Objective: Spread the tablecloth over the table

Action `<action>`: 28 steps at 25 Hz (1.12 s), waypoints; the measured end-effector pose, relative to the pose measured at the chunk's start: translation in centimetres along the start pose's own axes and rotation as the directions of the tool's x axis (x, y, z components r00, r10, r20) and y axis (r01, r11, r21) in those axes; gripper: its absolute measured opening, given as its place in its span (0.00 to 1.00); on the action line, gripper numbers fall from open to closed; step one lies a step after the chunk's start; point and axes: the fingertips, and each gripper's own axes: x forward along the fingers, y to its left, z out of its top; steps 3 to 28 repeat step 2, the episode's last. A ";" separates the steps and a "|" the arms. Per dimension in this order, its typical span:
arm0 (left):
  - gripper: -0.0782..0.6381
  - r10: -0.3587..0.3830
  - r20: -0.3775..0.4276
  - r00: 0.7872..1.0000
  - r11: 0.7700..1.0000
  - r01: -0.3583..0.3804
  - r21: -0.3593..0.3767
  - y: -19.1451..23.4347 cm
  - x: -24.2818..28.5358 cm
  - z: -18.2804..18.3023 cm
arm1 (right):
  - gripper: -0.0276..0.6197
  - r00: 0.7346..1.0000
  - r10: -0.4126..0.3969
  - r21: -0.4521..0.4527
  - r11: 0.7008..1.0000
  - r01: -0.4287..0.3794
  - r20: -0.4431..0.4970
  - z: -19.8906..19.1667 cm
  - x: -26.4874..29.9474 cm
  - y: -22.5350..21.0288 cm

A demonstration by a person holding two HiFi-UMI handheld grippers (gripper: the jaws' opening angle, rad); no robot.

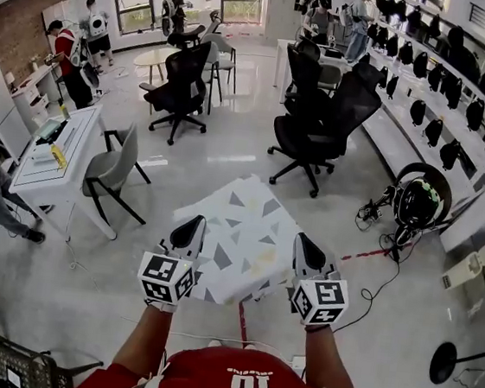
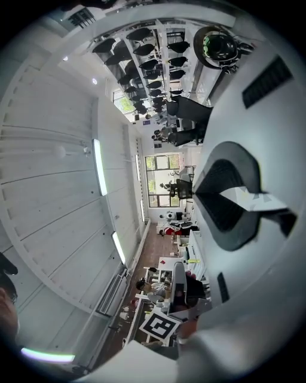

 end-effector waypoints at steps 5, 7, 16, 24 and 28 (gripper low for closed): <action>0.12 -0.003 -0.005 1.000 1.000 0.003 0.003 -0.2 -0.1 -0.2 | 0.07 1.000 -0.001 0.002 1.000 0.001 -0.002 -0.2 -0.2 0.0; 0.12 -0.003 -0.005 1.000 1.000 0.003 0.003 -0.2 -0.1 -0.2 | 0.07 1.000 -0.001 0.002 1.000 0.001 -0.002 -0.2 -0.2 0.0; 0.12 -0.003 -0.005 1.000 1.000 0.003 0.003 -0.2 -0.1 -0.2 | 0.07 1.000 -0.001 0.002 1.000 0.001 -0.002 -0.2 -0.2 0.0; 0.12 -0.003 -0.005 1.000 1.000 0.003 0.003 -0.2 -0.1 -0.2 | 0.07 1.000 -0.001 0.002 1.000 0.001 -0.002 -0.2 -0.2 0.0; 0.12 -0.003 -0.005 1.000 1.000 0.003 0.003 -0.2 -0.1 -0.2 | 0.07 1.000 -0.001 0.002 1.000 0.001 -0.002 -0.2 -0.2 0.0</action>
